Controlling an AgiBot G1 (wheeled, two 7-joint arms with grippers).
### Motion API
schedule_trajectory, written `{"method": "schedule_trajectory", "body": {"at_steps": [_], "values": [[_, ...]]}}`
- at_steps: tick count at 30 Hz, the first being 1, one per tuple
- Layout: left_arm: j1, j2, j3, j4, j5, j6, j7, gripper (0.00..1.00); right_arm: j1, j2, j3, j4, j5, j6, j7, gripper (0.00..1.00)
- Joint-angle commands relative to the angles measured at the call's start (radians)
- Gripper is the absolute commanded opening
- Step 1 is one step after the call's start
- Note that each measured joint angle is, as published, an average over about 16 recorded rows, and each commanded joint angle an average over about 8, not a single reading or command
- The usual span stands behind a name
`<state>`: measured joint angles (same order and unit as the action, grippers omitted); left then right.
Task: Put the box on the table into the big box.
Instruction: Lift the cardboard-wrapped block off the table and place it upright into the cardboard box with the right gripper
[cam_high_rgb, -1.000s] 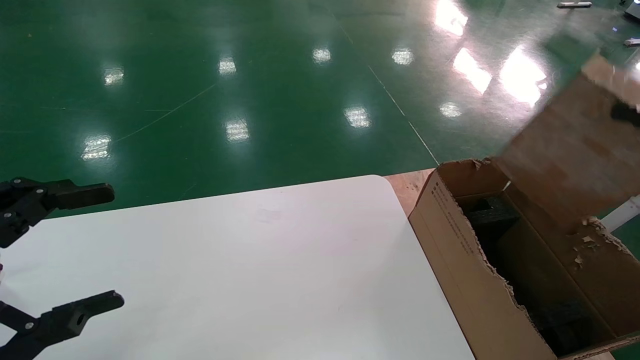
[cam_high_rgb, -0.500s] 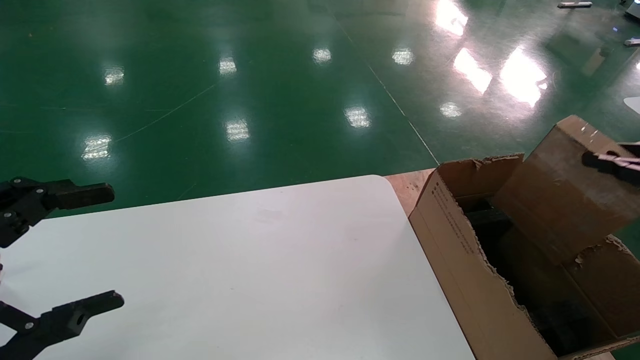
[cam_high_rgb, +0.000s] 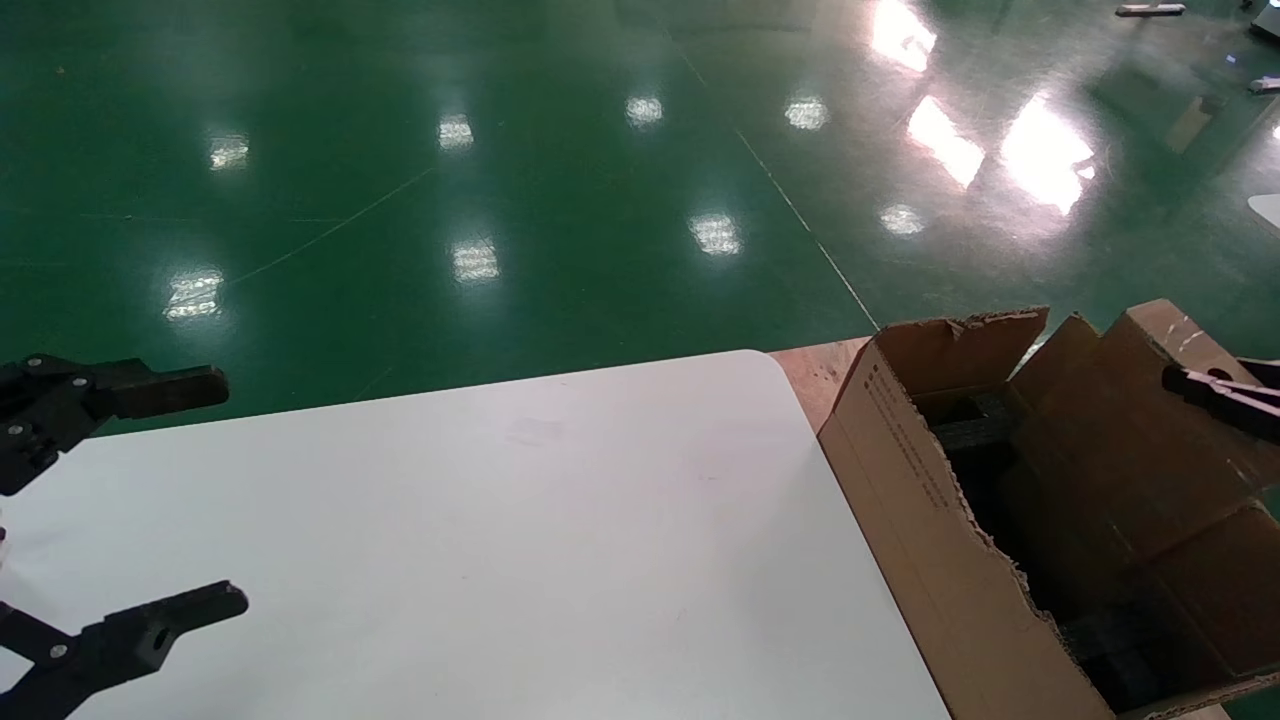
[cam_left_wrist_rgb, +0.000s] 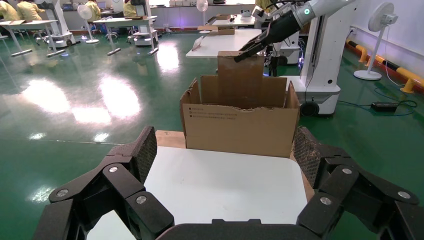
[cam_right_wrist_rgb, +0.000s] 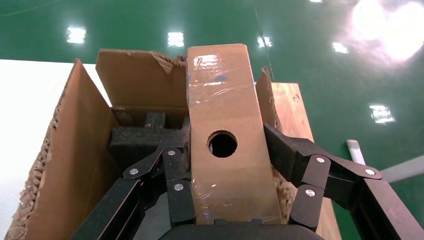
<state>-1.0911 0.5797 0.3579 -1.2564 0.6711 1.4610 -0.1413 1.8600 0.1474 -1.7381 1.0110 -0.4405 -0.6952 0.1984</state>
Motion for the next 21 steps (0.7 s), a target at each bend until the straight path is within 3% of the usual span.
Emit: {"method": "schedule_trajectory", "body": {"at_steps": [1, 9, 21], "values": [[0.0, 0.0, 0.0, 0.0, 0.0, 0.0, 0.0, 1.0, -0.005, 0.01, -0.041, 0.024, 0.042, 0.042, -0.019, 0.0], [0.0, 0.0, 0.0, 0.0, 0.0, 0.0, 0.0, 1.0, 0.018, 0.016, -0.133, 0.027, 0.148, 0.1, -0.097, 0.0], [0.0, 0.0, 0.0, 0.0, 0.0, 0.0, 0.0, 1.0, 0.035, -0.016, -0.257, -0.057, 0.285, 0.089, -0.182, 0.0]]}}
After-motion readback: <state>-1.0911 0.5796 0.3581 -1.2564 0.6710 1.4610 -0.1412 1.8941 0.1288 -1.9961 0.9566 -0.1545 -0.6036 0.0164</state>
